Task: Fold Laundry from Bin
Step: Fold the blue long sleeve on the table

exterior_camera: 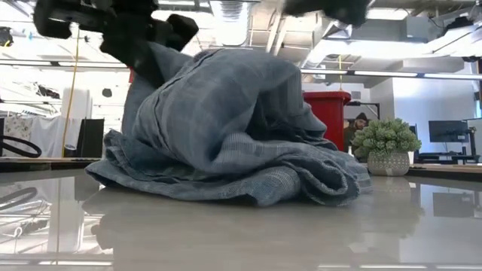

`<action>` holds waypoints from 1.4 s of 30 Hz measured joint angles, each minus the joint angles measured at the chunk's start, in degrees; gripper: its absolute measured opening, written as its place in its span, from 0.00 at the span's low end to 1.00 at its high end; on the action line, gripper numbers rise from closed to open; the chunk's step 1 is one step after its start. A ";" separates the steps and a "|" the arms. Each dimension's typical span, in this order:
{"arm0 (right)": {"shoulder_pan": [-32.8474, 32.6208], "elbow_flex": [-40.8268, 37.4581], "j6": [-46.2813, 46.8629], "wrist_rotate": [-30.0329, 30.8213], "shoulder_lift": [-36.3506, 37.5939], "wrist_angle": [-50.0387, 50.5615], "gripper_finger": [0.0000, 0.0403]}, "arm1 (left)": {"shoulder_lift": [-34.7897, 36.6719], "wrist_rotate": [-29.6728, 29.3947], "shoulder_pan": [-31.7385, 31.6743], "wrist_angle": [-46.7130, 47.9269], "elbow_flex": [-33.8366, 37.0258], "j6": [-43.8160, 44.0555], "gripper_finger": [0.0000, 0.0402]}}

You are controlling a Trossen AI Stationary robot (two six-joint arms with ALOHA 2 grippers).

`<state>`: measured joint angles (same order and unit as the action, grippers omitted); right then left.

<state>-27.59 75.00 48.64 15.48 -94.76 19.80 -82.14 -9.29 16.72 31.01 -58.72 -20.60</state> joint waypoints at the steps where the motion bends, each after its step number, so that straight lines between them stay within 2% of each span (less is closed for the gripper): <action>1: 0.63 -0.75 -0.19 0.13 -0.07 -2.41 0.70 | 0.14 -1.15 0.80 -0.45 0.01 0.22 0.00; 5: 2.20 -1.33 -1.55 2.07 -0.10 -3.30 0.70 | 1.20 -5.19 3.63 -1.26 0.02 0.35 0.00; 8: 2.24 -1.31 -2.58 8.99 -0.11 -1.90 0.70 | 2.11 -6.61 5.20 -0.53 0.00 1.06 0.00; 10: 2.94 -1.31 -2.62 12.07 -0.11 -2.21 0.70 | 2.20 -5.58 5.46 1.48 0.04 3.36 0.00; 13: 4.82 -1.24 -2.62 12.26 -1.02 -5.00 0.70 | 2.22 -0.82 5.36 2.02 2.57 7.28 0.00; 16: 6.28 -1.27 -2.28 11.36 -4.14 -9.06 0.70 | 2.11 0.38 5.40 1.88 4.97 10.08 0.03; 23: 7.49 -1.29 1.45 10.06 -13.13 -15.96 0.70 | 2.14 3.01 6.03 4.09 5.14 15.63 0.21; 29: 7.45 -1.27 1.47 9.88 -15.06 -20.12 0.70 | 2.39 3.47 7.35 19.40 -1.71 22.70 0.41; 34: 7.45 -1.31 0.54 9.19 -13.85 -20.24 0.70 | 4.77 10.29 7.34 29.23 -6.75 28.47 0.52; 36: 7.45 -1.29 -0.48 8.22 -12.26 -19.61 0.70 | 7.26 11.10 7.34 27.96 -6.08 32.83 0.53; 38: 7.01 -1.19 -0.92 7.82 -10.57 -17.60 0.70 | 11.20 9.07 6.90 24.56 -3.23 37.50 0.54; 40: 5.69 -1.20 -1.06 10.04 -8.77 -12.08 0.70 | 16.21 6.70 5.07 19.68 1.48 43.22 0.54; 42: 4.03 -1.20 -0.57 12.38 -7.23 -6.90 0.70 | 21.56 6.76 1.24 12.30 7.25 49.85 0.54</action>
<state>-23.55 73.80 48.08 27.86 -101.98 12.91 -60.58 -2.52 17.95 43.31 -51.47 29.25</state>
